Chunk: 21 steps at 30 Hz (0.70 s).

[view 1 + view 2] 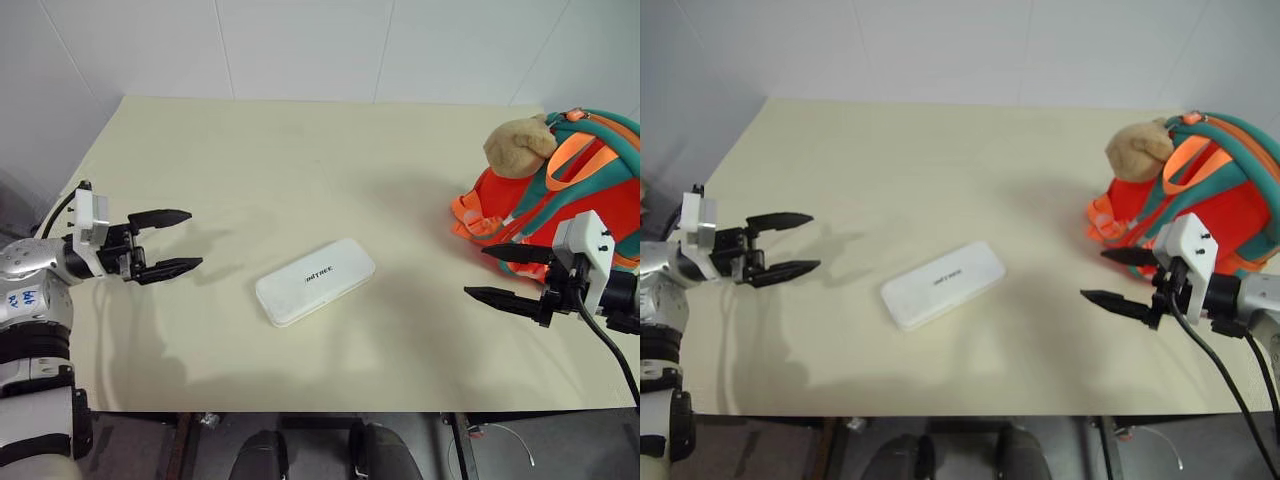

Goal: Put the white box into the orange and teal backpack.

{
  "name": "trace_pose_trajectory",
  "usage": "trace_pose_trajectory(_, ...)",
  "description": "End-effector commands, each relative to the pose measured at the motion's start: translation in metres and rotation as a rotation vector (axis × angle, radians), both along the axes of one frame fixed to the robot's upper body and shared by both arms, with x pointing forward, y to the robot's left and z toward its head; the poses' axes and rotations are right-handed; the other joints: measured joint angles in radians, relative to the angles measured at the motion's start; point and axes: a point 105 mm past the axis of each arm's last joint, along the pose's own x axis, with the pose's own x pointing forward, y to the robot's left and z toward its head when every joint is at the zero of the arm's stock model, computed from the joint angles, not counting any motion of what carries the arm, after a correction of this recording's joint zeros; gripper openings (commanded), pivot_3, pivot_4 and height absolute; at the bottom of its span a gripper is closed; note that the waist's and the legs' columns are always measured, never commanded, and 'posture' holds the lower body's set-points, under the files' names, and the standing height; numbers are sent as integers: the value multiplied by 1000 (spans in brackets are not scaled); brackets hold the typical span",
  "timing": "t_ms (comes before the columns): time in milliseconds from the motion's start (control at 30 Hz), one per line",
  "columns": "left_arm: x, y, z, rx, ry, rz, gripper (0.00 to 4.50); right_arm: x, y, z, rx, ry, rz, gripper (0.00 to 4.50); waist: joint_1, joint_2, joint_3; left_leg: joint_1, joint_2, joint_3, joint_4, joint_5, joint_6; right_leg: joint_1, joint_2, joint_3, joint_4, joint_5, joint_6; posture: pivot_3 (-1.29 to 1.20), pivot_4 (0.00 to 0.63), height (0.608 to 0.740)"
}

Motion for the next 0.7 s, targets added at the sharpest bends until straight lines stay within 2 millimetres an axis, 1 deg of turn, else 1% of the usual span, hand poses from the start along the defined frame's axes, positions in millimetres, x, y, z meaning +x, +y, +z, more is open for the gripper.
trace_pose_trajectory(33,-8,-6,7,34,-32,-116,4500,-3,8,14,18,-63,19,4480,-2,0,0,0,0,0,0,0,0,0,0,0,0,0,0,0,150,740)
trace_pose_trajectory(100,-6,-8,10,37,-52,-117,4500,-3,12,14,25,-71,31,4480,-3,0,0,0,0,0,0,0,0,0,0,0,0,0,0,0,150,740)
trace_pose_trajectory(167,-4,-9,10,21,-60,-110,4500,3,14,13,43,-75,23,4480,-2,0,0,0,0,0,0,0,0,0,0,0,1,0,0,0,150,740)
trace_pose_trajectory(267,-5,-10,6,22,-29,-127,4500,7,20,16,37,-82,40,4480,-4,0,0,0,0,0,1,0,0,0,0,0,1,0,0,0,150,740)
trace_pose_trajectory(367,0,-9,7,22,-13,-94,4500,10,23,17,35,-79,45,4480,-4,0,0,0,0,0,1,0,0,0,0,0,1,0,0,0,150,740)
trace_pose_trajectory(433,-1,-9,8,21,-11,-88,4500,11,25,15,31,-69,49,4480,-3,0,0,0,0,0,1,0,0,0,1,0,1,0,0,0,150,740)
trace_pose_trajectory(500,-1,-8,7,34,-11,-74,4500,17,22,17,28,-85,14,4480,-3,0,0,0,0,0,1,0,0,0,0,0,1,0,0,0,150,740)
trace_pose_trajectory(600,-1,-1,6,50,1,-40,4500,22,27,20,28,-98,7,4480,-3,0,0,0,0,0,1,0,0,0,0,0,1,0,0,0,150,740)
trace_pose_trajectory(700,-1,-5,3,30,18,-33,4500,31,32,18,27,-107,21,4480,-4,0,0,0,0,0,1,0,0,0,0,0,1,0,0,0,150,740)
